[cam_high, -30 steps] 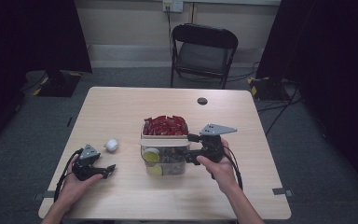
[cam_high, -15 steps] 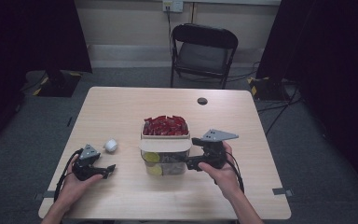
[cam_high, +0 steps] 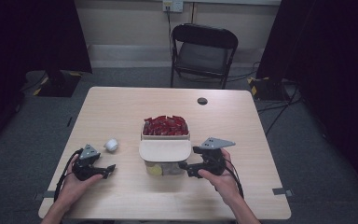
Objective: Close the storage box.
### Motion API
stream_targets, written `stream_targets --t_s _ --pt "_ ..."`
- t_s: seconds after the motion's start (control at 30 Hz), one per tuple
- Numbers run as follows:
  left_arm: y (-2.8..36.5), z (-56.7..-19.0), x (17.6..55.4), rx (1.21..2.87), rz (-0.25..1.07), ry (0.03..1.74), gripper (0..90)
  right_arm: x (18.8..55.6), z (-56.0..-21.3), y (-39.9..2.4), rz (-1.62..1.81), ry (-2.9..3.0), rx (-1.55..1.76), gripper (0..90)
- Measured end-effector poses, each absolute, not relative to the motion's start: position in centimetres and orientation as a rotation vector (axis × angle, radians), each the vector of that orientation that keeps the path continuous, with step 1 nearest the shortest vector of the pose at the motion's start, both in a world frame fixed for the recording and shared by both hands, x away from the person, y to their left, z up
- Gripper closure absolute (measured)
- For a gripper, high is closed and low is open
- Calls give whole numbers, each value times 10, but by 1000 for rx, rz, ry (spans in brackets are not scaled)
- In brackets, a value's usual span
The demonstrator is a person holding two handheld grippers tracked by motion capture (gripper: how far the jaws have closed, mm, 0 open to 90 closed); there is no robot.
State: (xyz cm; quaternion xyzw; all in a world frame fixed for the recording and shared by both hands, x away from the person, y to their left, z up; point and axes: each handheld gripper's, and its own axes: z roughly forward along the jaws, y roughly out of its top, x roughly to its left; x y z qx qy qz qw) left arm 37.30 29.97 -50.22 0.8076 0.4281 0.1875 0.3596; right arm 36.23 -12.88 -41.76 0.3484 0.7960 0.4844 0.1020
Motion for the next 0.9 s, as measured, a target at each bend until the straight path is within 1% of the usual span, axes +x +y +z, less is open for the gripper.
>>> stream_targets --t_s 0.53,0.9 --pt "300 -502 373 2083 482 1103 150 355 -442 -130 1379 2388 1051 173" --pt "300 -502 373 2085 483 1101 150 361 -436 -154 1319 2327 1151 156"
